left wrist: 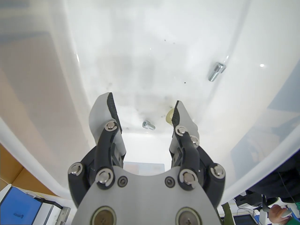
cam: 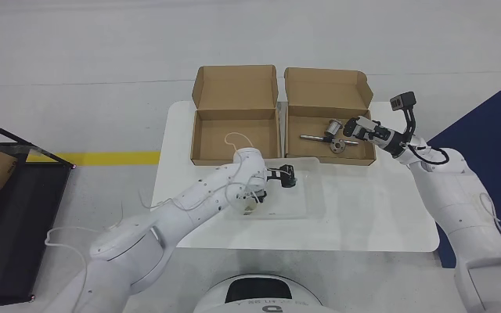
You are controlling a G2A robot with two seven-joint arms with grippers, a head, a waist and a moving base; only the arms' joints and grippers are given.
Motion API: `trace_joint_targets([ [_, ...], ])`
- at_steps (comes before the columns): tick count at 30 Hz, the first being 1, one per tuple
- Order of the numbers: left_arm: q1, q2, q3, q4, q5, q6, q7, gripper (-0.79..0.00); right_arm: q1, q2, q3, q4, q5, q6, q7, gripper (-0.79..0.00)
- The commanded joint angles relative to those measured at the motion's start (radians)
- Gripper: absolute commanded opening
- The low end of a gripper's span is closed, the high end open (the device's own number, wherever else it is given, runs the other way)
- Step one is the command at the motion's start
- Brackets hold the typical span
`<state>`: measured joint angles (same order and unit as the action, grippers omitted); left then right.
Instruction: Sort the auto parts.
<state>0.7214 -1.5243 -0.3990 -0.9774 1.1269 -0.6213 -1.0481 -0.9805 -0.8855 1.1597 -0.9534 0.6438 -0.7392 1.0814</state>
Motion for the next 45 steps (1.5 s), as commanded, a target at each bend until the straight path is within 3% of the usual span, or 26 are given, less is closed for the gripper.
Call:
trace_joint_targets([
  [1, 0.005, 0.003, 0.0, -0.005, -0.008, -0.033, -0.01, -0.265, 0.0, 0.0, 0.0, 0.0, 0.0, 0.0, 0.0, 0.0],
  [8, 0.014, 0.01, -0.002, -0.016, -0.026, -0.086, -0.036, -0.243, 0.0, 0.0, 0.0, 0.0, 0.0, 0.0, 0.0, 0.0],
  [18, 0.014, 0.014, 0.016, -0.018, -0.039, -0.099, -0.052, -0.366, 0.0, 0.0, 0.0, 0.0, 0.0, 0.0, 0.0, 0.0],
  [24, 0.001, 0.014, 0.045, 0.001, -0.072, -0.096, -0.054, -0.308, 0.0, 0.0, 0.0, 0.0, 0.0, 0.0, 0.0, 0.0],
  [27, -0.01, 0.015, 0.058, 0.013, -0.092, -0.097, -0.054, -0.314, 0.0, 0.0, 0.0, 0.0, 0.0, 0.0, 0.0, 0.0],
  [32, -0.025, 0.014, 0.089, 0.026, -0.12, -0.1, -0.05, -0.403, 0.0, 0.0, 0.0, 0.0, 0.0, 0.0, 0.0, 0.0],
  [41, -0.049, 0.006, 0.135, 0.047, -0.159, -0.098, -0.053, -0.465, 0.0, 0.0, 0.0, 0.0, 0.0, 0.0, 0.0, 0.0],
  [43, -0.055, 0.004, 0.135, 0.048, -0.164, -0.093, -0.057, -0.536, 0.0, 0.0, 0.0, 0.0, 0.0, 0.0, 0.0, 0.0],
  [45, -0.059, 0.004, 0.127, 0.045, -0.164, -0.081, -0.046, -0.699, 0.0, 0.0, 0.0, 0.0, 0.0, 0.0, 0.0, 0.0],
])
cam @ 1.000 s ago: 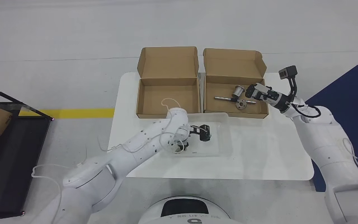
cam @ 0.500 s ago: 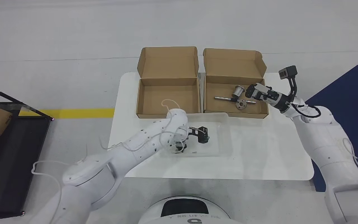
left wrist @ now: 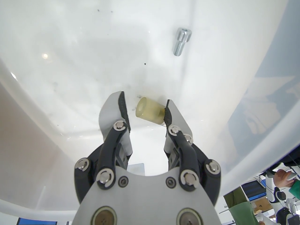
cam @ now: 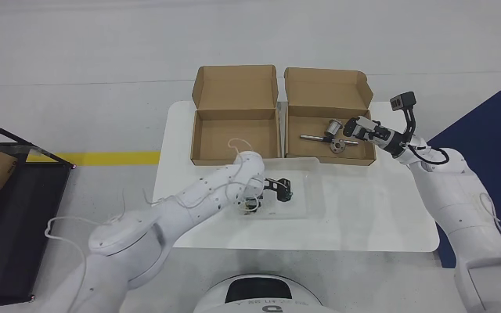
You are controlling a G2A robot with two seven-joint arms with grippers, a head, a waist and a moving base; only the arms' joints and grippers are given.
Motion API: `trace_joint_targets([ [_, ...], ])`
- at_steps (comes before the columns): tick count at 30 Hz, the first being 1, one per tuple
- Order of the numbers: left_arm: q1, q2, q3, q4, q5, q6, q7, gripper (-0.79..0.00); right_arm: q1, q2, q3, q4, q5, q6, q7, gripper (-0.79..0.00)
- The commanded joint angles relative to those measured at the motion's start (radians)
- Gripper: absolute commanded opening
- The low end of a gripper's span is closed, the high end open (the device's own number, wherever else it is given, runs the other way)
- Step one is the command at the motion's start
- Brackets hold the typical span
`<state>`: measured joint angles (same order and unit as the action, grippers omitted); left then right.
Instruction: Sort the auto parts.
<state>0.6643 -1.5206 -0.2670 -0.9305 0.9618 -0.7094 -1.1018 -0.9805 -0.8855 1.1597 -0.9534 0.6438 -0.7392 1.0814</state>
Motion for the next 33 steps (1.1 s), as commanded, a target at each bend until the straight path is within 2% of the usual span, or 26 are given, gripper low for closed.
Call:
trace_joint_targets([
  [1, -0.003, 0.001, -0.008, -0.004, 0.005, 0.016, 0.014, -0.77, 0.0, 0.0, 0.0, 0.0, 0.0, 0.0, 0.0, 0.0],
  [6, -0.005, 0.009, -0.029, -0.02, 0.031, 0.056, 0.052, -0.785, 0.0, 0.0, 0.0, 0.0, 0.0, 0.0, 0.0, 0.0],
  [12, 0.005, 0.022, -0.047, -0.039, 0.042, 0.056, 0.053, -0.776, 0.0, 0.0, 0.0, 0.0, 0.0, 0.0, 0.0, 0.0],
  [14, 0.009, 0.025, -0.051, -0.047, 0.04, 0.048, 0.048, -0.483, 0.0, 0.0, 0.0, 0.0, 0.0, 0.0, 0.0, 0.0],
  [16, 0.011, 0.029, -0.054, -0.054, 0.04, 0.042, 0.039, -0.4, 0.0, 0.0, 0.0, 0.0, 0.0, 0.0, 0.0, 0.0],
  [17, 0.014, 0.031, -0.056, -0.058, 0.039, 0.037, 0.037, -0.246, 0.0, 0.0, 0.0, 0.0, 0.0, 0.0, 0.0, 0.0],
  [19, 0.017, 0.034, -0.059, -0.064, 0.039, 0.029, 0.03, -0.191, 0.0, 0.0, 0.0, 0.0, 0.0, 0.0, 0.0, 0.0],
  [23, 0.024, 0.04, -0.06, -0.08, 0.04, 0.014, 0.012, -0.2, 0.0, 0.0, 0.0, 0.0, 0.0, 0.0, 0.0, 0.0],
  [27, 0.03, 0.044, -0.057, -0.095, 0.055, -0.003, 0.003, -0.305, 0.0, 0.0, 0.0, 0.0, 0.0, 0.0, 0.0, 0.0],
  [33, 0.037, 0.047, -0.045, -0.1, 0.072, -0.012, 0.003, -0.336, 0.0, 0.0, 0.0, 0.0, 0.0, 0.0, 0.0, 0.0],
])
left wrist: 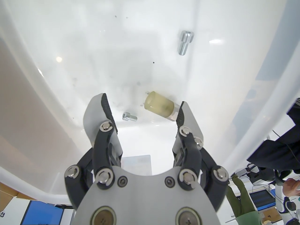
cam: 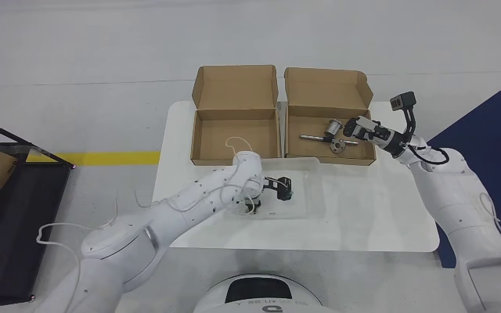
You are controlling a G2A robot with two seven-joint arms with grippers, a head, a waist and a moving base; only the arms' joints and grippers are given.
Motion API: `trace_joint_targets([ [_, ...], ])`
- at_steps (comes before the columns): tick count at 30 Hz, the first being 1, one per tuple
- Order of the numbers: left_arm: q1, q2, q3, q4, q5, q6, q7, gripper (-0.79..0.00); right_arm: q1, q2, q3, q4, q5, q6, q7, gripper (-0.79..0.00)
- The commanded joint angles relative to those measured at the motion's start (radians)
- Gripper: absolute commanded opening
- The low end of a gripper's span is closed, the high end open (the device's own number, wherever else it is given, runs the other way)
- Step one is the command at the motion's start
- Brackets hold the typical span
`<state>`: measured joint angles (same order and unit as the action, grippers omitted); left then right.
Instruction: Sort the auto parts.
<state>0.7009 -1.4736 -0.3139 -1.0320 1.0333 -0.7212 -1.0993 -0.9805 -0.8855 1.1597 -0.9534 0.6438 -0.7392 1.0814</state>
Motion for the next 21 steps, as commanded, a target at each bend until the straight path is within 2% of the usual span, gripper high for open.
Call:
trace_joint_targets([
  [1, 0.0, 0.0, 0.004, 0.002, -0.001, 0.001, 0.0, -0.336, 0.0, 0.0, 0.0, 0.0, 0.0, 0.0, 0.0, 0.0],
  [15, -0.024, -0.021, 0.07, 0.048, -0.039, 0.001, 0.0, -0.311, 0.0, 0.0, 0.0, 0.0, 0.0, 0.0, 0.0, 0.0],
  [18, -0.032, -0.028, 0.081, 0.06, -0.047, 0.002, -0.002, -0.345, 0.0, 0.0, 0.0, 0.0, 0.0, 0.0, 0.0, 0.0],
  [21, -0.036, -0.034, 0.091, 0.071, -0.055, 0.002, -0.002, -0.413, 0.0, 0.0, 0.0, 0.0, 0.0, 0.0, 0.0, 0.0],
])
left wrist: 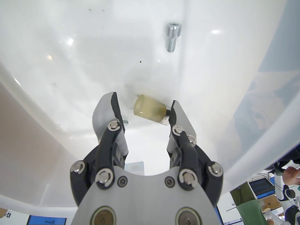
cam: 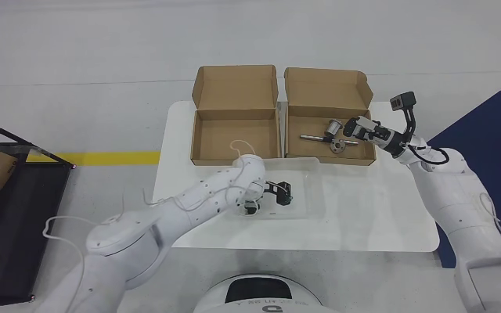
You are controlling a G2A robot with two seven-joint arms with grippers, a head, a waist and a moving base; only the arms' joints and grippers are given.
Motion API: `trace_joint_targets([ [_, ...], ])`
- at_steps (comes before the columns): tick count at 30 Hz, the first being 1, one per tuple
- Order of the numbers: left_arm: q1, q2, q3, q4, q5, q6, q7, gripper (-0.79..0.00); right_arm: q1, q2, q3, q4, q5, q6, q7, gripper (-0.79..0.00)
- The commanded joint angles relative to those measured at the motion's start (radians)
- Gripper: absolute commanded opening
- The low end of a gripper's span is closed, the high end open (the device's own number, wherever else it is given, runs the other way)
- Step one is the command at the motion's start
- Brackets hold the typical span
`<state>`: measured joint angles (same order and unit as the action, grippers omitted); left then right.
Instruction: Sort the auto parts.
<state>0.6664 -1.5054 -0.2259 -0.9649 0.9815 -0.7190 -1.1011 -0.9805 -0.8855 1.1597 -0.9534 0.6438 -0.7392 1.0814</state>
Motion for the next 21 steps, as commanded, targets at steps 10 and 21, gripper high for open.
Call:
trace_joint_targets([
  [10, -0.009, -0.02, 0.009, 0.033, -0.011, 0.007, -0.002, -0.65, 0.0, 0.0, 0.0, 0.0, 0.0, 0.0, 0.0, 0.0],
  [21, -0.014, -0.012, -0.018, 0.01, 0.018, 0.031, 0.038, -0.785, 0.0, 0.0, 0.0, 0.0, 0.0, 0.0, 0.0, 0.0],
])
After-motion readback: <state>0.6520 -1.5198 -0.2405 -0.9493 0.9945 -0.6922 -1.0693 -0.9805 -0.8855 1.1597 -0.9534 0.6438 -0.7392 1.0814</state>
